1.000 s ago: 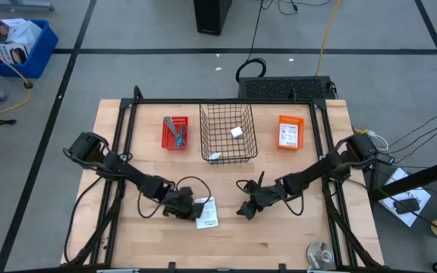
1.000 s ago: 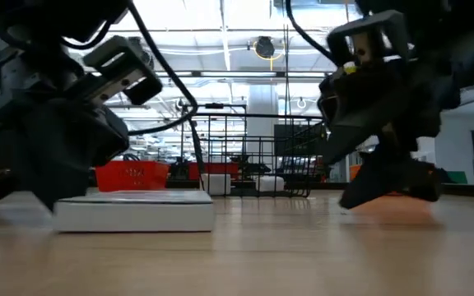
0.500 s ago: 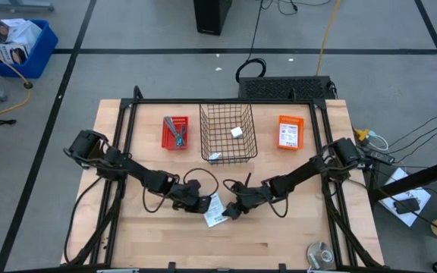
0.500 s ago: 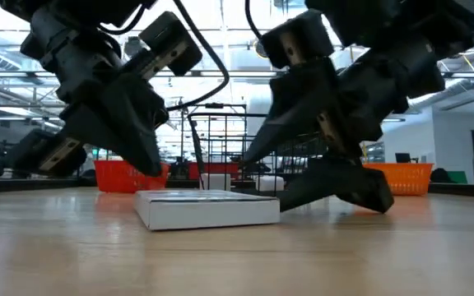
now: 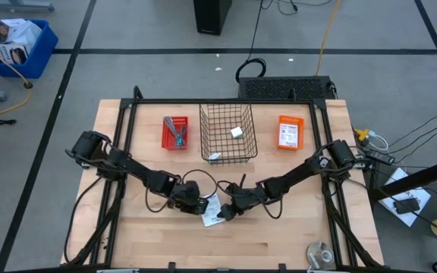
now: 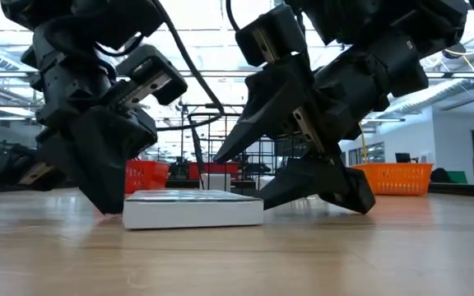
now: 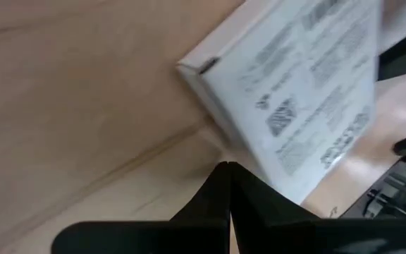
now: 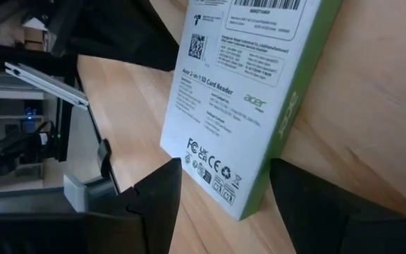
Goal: Pick and place items into bin
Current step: Stack the white box on top of the white box
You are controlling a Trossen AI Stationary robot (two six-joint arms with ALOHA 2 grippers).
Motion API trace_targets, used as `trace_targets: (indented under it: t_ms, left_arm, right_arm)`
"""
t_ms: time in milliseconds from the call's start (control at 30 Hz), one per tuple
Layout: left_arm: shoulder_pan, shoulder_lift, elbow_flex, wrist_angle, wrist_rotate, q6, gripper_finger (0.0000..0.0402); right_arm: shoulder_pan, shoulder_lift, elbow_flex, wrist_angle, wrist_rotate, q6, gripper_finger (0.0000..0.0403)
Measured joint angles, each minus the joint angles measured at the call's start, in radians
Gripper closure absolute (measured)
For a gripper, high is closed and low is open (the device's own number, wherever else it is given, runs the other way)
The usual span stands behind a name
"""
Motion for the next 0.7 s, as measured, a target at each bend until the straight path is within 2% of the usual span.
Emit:
trace_targets:
  t_ms: [167, 400, 700]
  left_arm:
    - [0.019, 0.008, 0.0, 0.012, 0.005, 0.014, 0.0401]
    - [0.053, 0.015, 0.0, 0.021, 0.031, 0.043, 0.0401]
    - [0.061, 0.015, -0.001, 0.03, 0.029, 0.048, 0.0401]
  right_arm:
    - [-0.003, 0.0, -0.002, 0.021, 0.002, -0.011, 0.0193]
    - [-0.003, 0.009, -0.009, 0.198, -0.026, -0.079, 0.0193]
    - [0.001, 0.005, -0.007, 0.302, -0.015, -0.195, 0.0193]
